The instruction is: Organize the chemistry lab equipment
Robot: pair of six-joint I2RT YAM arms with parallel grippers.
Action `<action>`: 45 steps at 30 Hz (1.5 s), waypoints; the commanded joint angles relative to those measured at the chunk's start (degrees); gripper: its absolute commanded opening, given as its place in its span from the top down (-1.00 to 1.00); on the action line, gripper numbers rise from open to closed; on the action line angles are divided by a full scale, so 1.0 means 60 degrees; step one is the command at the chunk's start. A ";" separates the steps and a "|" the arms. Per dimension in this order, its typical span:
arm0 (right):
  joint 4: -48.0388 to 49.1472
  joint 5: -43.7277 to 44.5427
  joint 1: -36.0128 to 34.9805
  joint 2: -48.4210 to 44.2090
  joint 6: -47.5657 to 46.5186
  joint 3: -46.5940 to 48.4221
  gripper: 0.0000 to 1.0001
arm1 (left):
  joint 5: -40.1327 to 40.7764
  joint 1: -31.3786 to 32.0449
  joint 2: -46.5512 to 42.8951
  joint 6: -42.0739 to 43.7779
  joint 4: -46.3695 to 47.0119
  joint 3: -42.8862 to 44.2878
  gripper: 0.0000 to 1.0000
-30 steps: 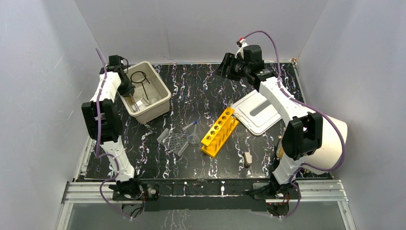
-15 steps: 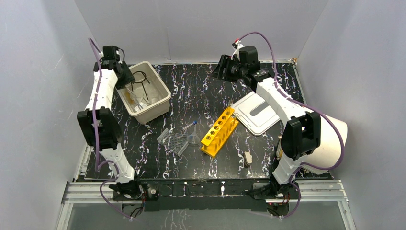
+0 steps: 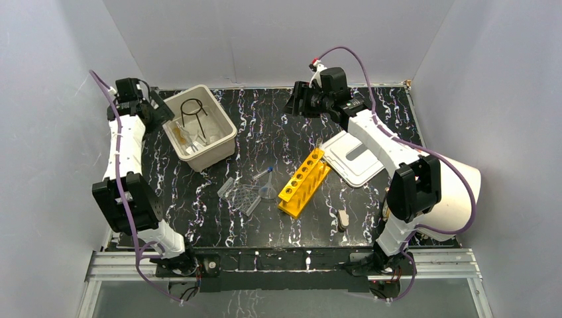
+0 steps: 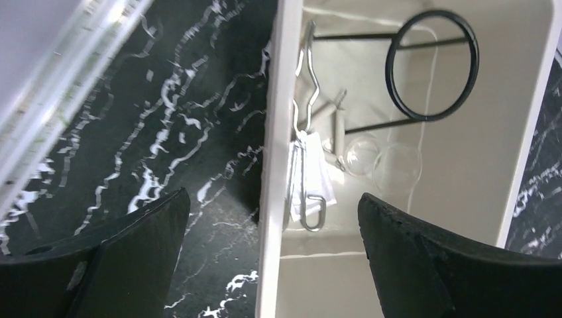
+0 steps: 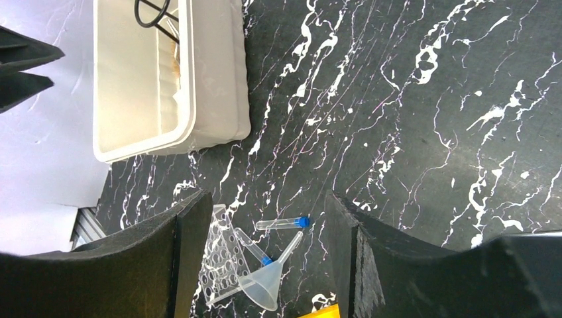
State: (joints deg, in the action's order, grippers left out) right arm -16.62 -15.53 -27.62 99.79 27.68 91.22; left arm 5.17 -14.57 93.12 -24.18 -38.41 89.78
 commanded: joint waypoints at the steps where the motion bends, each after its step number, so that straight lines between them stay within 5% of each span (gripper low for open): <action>1: 0.0134 0.0102 -0.0116 -0.0613 -0.0263 0.0162 -0.42 | -0.1663 -0.0054 -0.0077 -0.0227 0.0553 -0.0499 -0.97; 20: -0.0114 0.0381 -0.0771 -0.0472 -0.0971 0.0103 -0.40 | -0.5020 -0.0063 0.1758 0.0021 0.1429 0.0101 -0.67; 29: -0.1307 0.2158 -0.2121 0.0569 -0.2444 0.1136 -0.40 | -0.6379 0.0001 0.2619 -0.0073 0.1782 0.0827 -0.58; 39: -0.2627 0.3559 -0.3533 0.1551 -0.3662 0.1329 -0.44 | -0.5263 0.0157 0.2769 0.0004 0.1222 0.1414 -0.66; 45: -0.4230 0.4036 -0.3787 0.2142 -0.1768 0.1822 -0.43 | -0.4161 0.0158 0.1686 0.0132 0.0870 0.1191 -0.78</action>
State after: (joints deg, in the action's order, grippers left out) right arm -35.42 5.32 -50.35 111.00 10.52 97.32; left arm -23.97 -13.74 110.96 -24.34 -30.59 96.12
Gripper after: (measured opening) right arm 0.724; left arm 0.877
